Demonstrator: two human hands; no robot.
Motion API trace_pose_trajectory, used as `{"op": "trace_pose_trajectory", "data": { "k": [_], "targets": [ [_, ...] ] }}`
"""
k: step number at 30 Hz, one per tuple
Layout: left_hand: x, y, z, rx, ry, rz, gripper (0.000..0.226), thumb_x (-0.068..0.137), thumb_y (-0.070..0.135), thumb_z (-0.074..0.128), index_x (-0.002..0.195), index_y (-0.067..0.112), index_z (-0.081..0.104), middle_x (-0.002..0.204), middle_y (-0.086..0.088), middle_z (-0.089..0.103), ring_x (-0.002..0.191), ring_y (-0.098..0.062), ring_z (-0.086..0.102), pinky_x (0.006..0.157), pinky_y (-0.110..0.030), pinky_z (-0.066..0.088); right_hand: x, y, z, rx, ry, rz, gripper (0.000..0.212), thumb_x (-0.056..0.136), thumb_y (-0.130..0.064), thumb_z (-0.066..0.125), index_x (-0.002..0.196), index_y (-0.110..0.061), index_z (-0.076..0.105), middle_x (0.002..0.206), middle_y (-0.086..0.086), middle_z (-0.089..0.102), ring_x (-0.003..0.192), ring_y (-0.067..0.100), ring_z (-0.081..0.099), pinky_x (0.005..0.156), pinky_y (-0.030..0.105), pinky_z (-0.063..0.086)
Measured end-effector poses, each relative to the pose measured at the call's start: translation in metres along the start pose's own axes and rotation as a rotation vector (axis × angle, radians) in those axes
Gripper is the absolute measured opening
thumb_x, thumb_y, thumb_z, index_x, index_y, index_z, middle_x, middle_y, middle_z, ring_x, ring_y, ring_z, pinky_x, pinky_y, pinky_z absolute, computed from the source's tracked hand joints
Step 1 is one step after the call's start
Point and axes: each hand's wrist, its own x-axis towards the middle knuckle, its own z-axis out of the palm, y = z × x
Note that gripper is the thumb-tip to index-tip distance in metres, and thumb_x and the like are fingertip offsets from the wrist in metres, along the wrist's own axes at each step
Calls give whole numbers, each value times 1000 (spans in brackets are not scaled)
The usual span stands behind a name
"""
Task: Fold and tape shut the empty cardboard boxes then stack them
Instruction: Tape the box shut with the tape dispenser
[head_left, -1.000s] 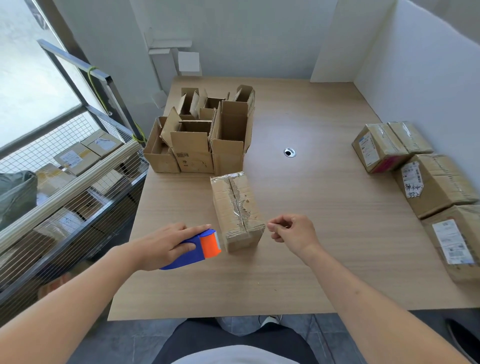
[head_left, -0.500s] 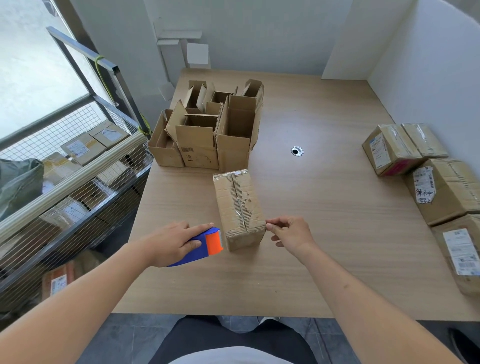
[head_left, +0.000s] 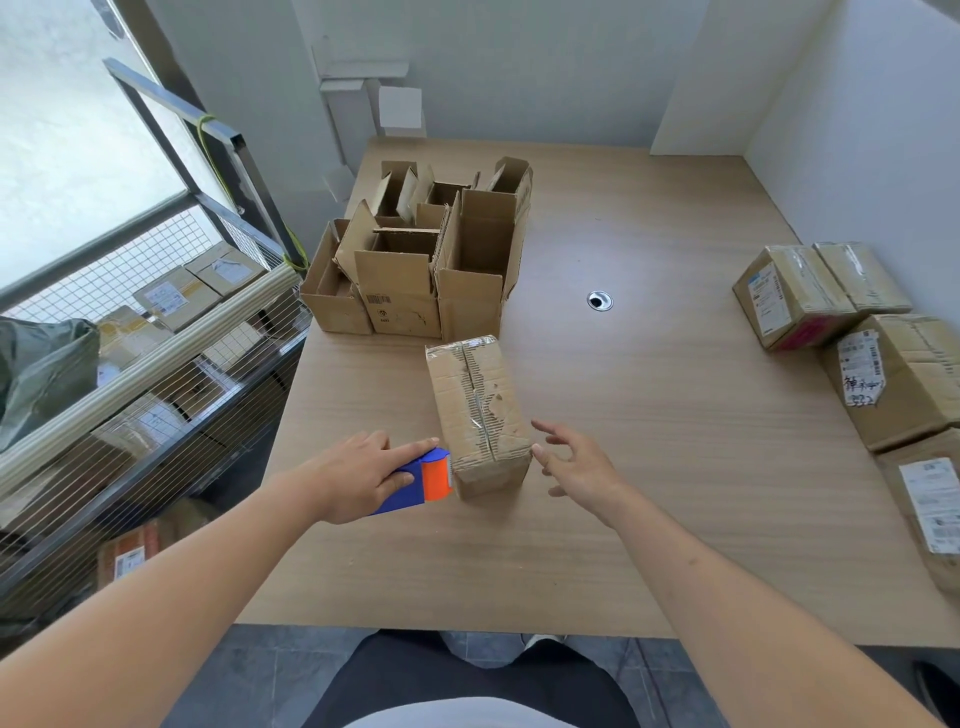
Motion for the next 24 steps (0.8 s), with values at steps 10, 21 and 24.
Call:
{"op": "trace_pose_trajectory", "data": {
  "k": [10,21,24],
  "targets": [
    [4,6,6,-13,16,-2,57,108,50,30,155,59,-1,109,-1,48,99,-22,49,95,-41,44,4,1,13,-381,366,-498,42,59,-37,97,95,-31,76,116,-7,50,113,15,48,94,25,41],
    [6,11,5,-19,14,-1,58,108,50,31,156,56,0,109,-1,48,98,-21,48,94,-38,43,0,9,20,-450,402,-583,40,68,-29,93,102,-17,78,92,-4,68,86,23,65,75,40,58],
    [6,13,5,-20,21,-3,58,108,50,31,156,56,0,109,0,48,99,-21,48,94,-38,43,-3,12,21,-385,401,-523,44,69,-29,93,107,-16,77,94,-4,68,81,18,67,76,39,59]
  ]
}}
